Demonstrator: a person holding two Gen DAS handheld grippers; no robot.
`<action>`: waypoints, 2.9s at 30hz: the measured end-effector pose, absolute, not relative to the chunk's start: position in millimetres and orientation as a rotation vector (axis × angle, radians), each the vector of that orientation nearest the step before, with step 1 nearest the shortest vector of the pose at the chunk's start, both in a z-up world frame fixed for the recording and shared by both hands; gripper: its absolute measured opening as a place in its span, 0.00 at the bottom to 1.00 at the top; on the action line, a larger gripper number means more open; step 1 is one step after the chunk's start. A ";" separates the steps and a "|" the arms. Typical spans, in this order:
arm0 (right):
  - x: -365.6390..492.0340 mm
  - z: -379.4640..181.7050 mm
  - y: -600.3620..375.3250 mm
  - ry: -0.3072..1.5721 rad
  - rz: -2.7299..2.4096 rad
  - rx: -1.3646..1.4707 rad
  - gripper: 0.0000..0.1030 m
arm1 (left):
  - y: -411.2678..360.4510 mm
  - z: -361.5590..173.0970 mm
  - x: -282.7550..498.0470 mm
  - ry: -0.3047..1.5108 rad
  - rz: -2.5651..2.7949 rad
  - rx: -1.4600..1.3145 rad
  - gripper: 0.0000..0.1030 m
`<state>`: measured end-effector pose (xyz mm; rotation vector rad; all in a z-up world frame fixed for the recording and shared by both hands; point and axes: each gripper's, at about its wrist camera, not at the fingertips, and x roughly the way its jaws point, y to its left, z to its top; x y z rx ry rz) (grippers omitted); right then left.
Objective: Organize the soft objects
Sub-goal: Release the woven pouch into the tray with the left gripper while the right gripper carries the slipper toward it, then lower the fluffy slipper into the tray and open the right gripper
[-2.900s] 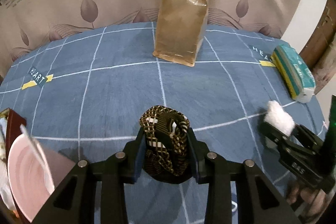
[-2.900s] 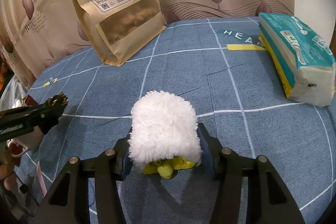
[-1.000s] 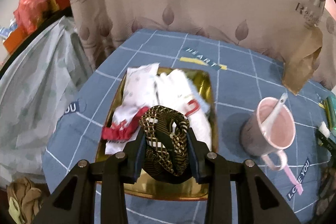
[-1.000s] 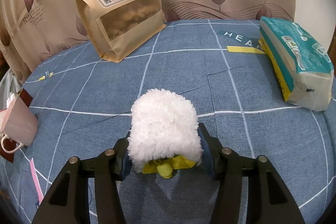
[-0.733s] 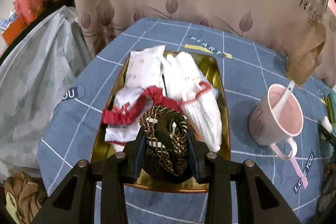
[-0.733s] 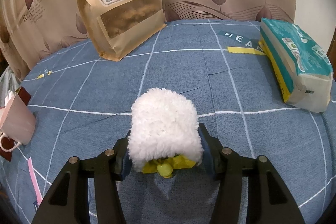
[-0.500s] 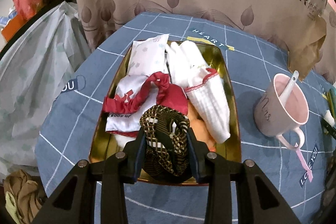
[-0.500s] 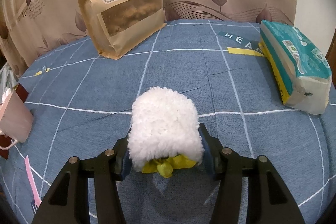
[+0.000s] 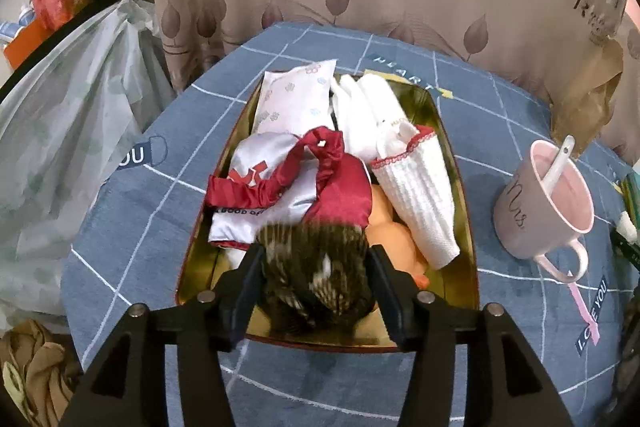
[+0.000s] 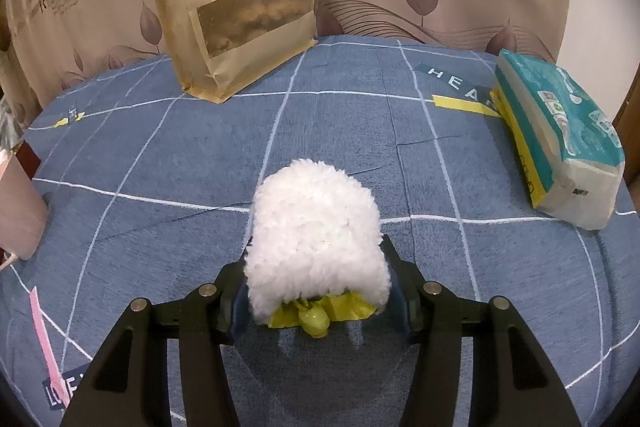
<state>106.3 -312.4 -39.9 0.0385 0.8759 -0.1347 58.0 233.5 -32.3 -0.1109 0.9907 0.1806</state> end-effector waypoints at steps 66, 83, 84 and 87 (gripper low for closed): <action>108.6 27.0 120.0 0.842 0.640 -0.220 0.35 | 289.2 22.6 18.8 0.802 0.438 -0.128 0.58; 150.5 -5.3 149.8 0.850 0.551 -0.248 0.35 | 292.8 20.3 18.2 0.809 0.448 -0.132 0.58; 151.3 -6.4 151.6 0.845 0.546 -0.252 0.35 | 292.9 19.7 18.4 0.810 0.448 -0.132 0.58; 147.0 -5.9 155.2 0.828 0.542 -0.281 0.35 | 293.3 18.4 18.6 0.812 0.447 -0.133 0.58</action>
